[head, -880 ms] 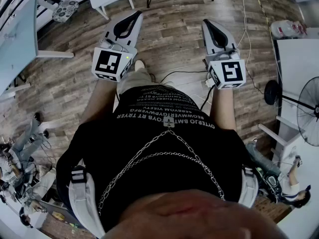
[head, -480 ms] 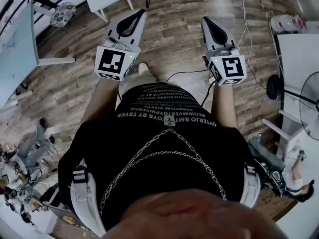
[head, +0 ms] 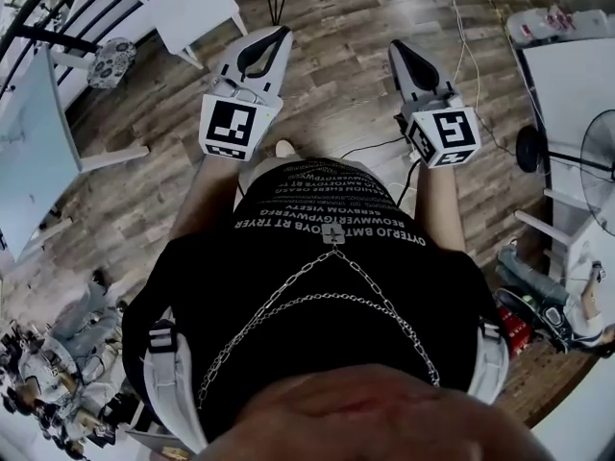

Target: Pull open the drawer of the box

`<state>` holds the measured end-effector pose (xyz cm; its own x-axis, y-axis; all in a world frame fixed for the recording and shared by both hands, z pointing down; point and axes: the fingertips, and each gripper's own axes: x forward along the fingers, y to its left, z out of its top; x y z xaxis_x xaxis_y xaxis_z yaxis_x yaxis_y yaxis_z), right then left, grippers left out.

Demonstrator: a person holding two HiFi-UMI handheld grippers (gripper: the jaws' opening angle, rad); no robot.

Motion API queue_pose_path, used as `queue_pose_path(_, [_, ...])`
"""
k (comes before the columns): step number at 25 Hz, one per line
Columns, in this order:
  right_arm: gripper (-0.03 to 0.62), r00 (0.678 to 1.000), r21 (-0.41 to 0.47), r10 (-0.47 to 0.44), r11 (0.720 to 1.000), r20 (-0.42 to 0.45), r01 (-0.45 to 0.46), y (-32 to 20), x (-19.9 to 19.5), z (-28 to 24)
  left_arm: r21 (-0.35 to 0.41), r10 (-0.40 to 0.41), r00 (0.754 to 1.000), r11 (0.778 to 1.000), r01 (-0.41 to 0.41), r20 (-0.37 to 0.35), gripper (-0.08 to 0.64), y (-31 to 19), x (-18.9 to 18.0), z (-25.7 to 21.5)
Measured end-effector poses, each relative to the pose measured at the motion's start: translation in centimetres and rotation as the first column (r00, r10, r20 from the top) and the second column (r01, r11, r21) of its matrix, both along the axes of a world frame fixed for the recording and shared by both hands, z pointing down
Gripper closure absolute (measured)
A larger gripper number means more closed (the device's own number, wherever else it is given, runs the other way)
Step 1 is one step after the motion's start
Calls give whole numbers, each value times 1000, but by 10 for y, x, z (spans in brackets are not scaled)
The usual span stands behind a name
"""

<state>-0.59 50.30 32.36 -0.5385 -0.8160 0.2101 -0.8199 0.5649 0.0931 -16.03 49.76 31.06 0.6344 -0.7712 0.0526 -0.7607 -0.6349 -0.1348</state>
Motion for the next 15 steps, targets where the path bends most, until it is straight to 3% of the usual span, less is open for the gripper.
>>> queue_pose_path(7, [594, 994, -13, 96, 995, -56, -97, -21, -26, 4, -48, 47, 999, 998, -48, -27, 555, -25, -36, 20])
queue_pose_path(15, [529, 981, -30, 185, 982, -66, -187, -35, -9, 22, -81, 144, 990, 986, -144, 0, 555, -41, -18, 40])
